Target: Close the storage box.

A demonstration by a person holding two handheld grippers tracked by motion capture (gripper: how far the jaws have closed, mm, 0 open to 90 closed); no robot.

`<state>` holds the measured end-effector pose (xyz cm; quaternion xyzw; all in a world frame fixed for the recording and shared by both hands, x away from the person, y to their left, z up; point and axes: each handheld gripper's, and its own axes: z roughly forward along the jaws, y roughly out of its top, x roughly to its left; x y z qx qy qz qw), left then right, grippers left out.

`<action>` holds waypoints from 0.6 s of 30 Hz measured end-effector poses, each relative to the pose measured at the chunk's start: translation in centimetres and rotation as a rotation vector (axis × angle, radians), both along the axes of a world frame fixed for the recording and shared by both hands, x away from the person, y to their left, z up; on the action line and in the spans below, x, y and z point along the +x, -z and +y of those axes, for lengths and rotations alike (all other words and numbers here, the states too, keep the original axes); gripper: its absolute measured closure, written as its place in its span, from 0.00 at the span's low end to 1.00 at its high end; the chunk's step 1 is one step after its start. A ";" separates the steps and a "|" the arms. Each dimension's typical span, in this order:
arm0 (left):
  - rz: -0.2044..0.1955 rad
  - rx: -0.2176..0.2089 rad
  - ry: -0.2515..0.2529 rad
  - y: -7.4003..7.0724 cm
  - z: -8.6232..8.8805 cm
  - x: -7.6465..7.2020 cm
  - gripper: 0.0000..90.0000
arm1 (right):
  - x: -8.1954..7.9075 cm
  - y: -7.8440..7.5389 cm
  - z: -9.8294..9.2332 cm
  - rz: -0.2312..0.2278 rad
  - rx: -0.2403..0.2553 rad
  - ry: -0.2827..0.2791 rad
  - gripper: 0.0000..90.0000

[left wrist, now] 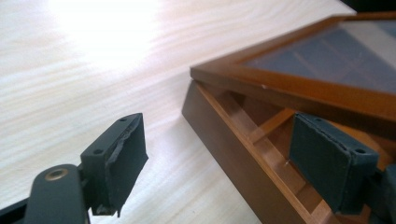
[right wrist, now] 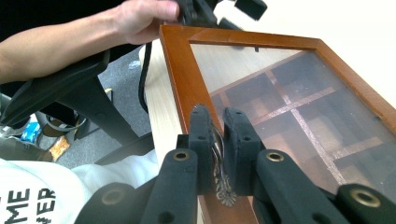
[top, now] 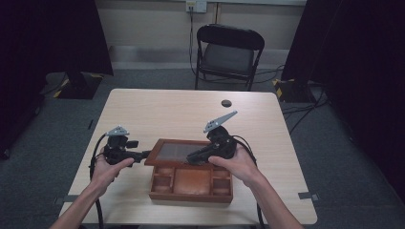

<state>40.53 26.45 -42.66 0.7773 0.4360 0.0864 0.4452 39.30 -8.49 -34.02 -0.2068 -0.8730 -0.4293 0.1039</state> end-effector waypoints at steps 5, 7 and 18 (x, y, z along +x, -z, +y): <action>-0.014 0.004 -0.029 -0.1 0.9 0.2 0.21 | -0.5 0.6 0.2 -0.002 -0.027 -0.020 0.92; -0.015 0.014 -0.037 0.0 1.1 0.2 0.21 | -0.7 0.9 0.3 0.001 -0.039 -0.024 0.92; 0.004 0.037 -0.061 0.6 2.3 0.7 0.27 | -2.3 3.2 0.9 -0.003 -0.097 -0.036 0.92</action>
